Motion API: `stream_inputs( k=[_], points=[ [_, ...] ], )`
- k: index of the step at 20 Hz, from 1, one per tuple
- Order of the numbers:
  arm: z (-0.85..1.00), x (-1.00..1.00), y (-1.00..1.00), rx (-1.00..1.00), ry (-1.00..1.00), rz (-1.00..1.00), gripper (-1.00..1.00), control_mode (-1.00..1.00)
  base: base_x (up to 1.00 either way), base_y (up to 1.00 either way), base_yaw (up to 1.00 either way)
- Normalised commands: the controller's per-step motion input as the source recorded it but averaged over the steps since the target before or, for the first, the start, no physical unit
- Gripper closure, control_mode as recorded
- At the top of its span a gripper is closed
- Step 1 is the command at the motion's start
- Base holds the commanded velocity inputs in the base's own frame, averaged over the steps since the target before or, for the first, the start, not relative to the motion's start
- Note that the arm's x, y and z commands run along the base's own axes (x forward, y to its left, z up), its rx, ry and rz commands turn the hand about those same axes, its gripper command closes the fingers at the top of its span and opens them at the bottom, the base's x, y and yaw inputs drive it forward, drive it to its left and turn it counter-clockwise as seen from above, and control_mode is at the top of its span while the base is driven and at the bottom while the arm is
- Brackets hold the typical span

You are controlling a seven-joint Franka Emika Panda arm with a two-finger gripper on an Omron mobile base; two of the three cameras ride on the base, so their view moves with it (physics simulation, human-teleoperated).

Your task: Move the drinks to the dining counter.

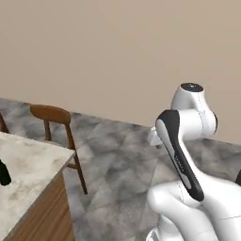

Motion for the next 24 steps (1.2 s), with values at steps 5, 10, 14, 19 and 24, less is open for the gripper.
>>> stream_inputs(
  k=[5,10,14,19,24],
  points=[
    [0.0,0.0,0.0,0.0,0.0,0.0,-1.0,1.0,-0.26,0.0,-0.99],
    [0.0,0.0,0.0,0.0,0.0,0.0,-1.0,1.0,-0.25,0.0,-0.99],
    [0.0,0.0,0.0,0.0,0.0,0.0,-1.0,1.0,-0.25,0.0,-1.0],
    [0.0,0.0,0.0,0.0,0.0,0.0,-1.0,1.0,-0.26,0.0,-0.98],
    [0.0,0.0,0.0,0.0,0.0,0.0,-1.0,1.0,-0.33,0.0,-0.94]
  ],
)
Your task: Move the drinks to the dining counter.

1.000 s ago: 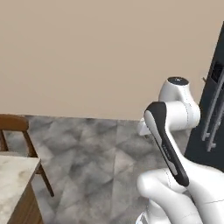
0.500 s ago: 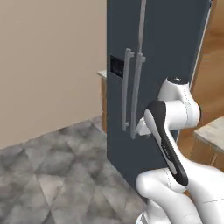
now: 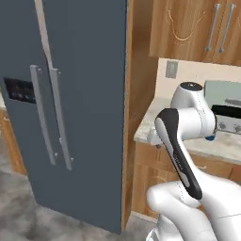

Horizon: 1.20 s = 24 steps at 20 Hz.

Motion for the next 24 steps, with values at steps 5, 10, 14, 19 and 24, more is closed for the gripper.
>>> stream_inputs(
  k=[5,10,14,19,24],
  points=[
    [0.0,0.0,0.0,0.0,0.0,0.0,-1.0,1.0,-0.32,-0.06,-0.86],
    [0.0,0.0,0.0,0.0,0.0,0.0,-1.0,1.0,-0.08,-0.12,-0.69],
    [0.0,0.0,0.0,0.0,0.0,0.0,-1.0,1.0,0.01,-0.02,-0.45],
    [0.0,0.0,0.0,0.0,0.0,0.0,-1.0,1.0,0.43,0.0,-0.21],
    [0.0,0.0,0.0,0.0,0.0,0.0,-1.0,1.0,0.55,0.01,-0.03]
  ],
)
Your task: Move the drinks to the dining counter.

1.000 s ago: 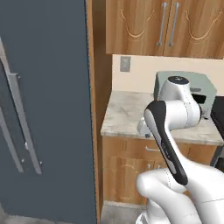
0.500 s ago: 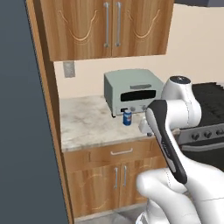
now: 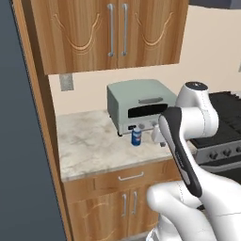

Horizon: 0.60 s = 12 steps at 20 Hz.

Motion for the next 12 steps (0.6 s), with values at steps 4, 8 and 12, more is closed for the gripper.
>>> stream_inputs(
  k=[4,8,12],
  points=[
    [0.0,0.0,0.0,0.0,0.0,0.0,-1.0,1.0,0.42,0.0,0.0],
    [0.0,0.0,0.0,0.0,0.0,0.0,-1.0,1.0,0.22,0.0,0.0],
    [0.0,0.0,0.0,0.0,0.0,0.0,-1.0,1.0,0.05,0.0,0.1]
  ],
)
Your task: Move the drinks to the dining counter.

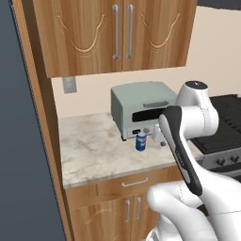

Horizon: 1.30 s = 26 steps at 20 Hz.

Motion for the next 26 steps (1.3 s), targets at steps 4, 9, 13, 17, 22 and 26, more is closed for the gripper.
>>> stream_inputs(
  k=[4,9,13,17,22,26],
  points=[
    [0.0,0.0,0.0,0.0,0.0,0.0,-1.0,1.0,0.19,0.01,0.08],
    [0.0,0.0,0.0,0.0,0.0,0.0,-1.0,1.0,0.29,0.0,0.09],
    [0.0,0.0,0.0,0.0,0.0,0.0,-1.0,1.0,0.43,0.0,0.11],
    [0.0,0.0,0.0,0.0,0.0,0.0,-1.0,1.0,0.45,0.0,0.12],
    [0.0,0.0,0.0,0.0,0.0,0.0,-1.0,1.0,0.16,-0.04,0.06],
    [0.0,0.0,0.0,0.0,0.0,0.0,-1.0,1.0,0.21,-0.07,0.02]
  ],
)
